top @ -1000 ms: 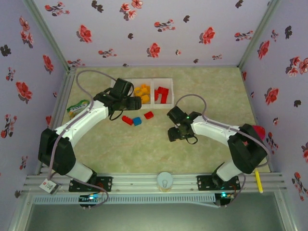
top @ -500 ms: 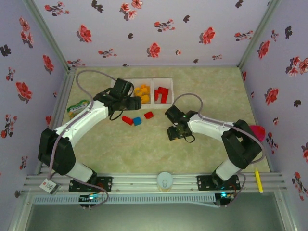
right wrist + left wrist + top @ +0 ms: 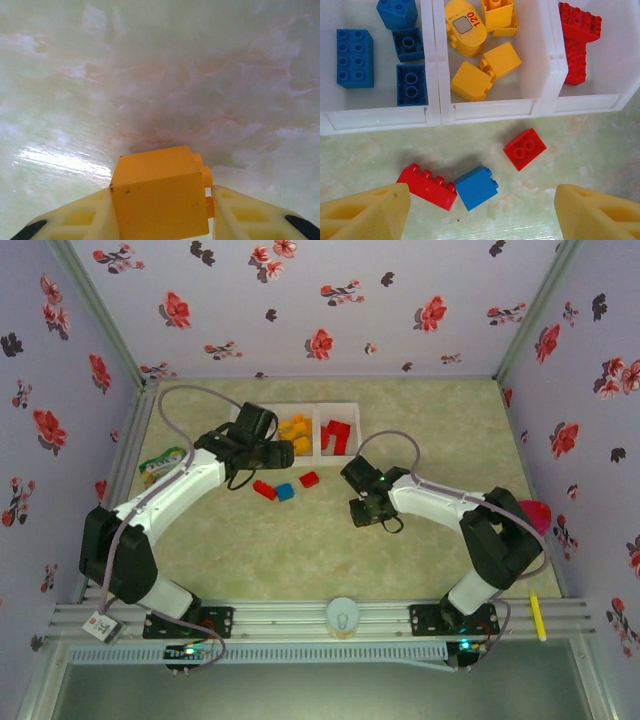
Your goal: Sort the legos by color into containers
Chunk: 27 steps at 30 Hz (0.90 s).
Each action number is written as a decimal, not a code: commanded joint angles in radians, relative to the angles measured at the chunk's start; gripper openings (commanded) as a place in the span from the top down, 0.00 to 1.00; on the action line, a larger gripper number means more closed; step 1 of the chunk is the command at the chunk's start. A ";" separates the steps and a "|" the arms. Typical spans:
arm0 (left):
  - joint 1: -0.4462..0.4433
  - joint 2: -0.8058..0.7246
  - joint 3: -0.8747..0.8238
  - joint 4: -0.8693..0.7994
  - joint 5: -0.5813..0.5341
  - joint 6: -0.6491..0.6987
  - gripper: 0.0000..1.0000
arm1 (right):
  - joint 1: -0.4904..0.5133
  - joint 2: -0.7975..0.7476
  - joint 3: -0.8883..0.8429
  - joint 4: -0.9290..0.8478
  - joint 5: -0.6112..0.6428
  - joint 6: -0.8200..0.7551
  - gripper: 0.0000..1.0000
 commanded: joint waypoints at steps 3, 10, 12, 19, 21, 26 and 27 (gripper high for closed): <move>-0.007 -0.013 0.002 -0.016 0.003 0.010 0.24 | 0.002 -0.020 0.077 -0.070 0.029 -0.019 0.62; -0.007 -0.036 -0.004 -0.048 0.004 0.016 0.24 | 0.003 -0.048 0.247 -0.107 0.019 -0.031 0.63; -0.007 -0.050 -0.013 -0.058 0.002 0.016 0.24 | 0.003 -0.034 0.304 -0.095 0.014 -0.035 0.63; -0.006 -0.111 -0.036 -0.103 -0.015 0.013 0.24 | 0.003 0.056 0.460 0.032 -0.010 -0.024 0.63; -0.006 -0.126 -0.040 -0.117 -0.018 0.013 0.24 | 0.003 0.091 0.504 0.060 -0.013 -0.031 0.63; -0.006 -0.166 -0.065 -0.126 -0.028 0.006 0.24 | 0.004 0.199 0.611 0.114 -0.012 -0.056 0.63; -0.006 -0.170 -0.068 -0.128 -0.034 0.005 0.24 | 0.004 0.224 0.635 0.119 -0.010 -0.059 0.63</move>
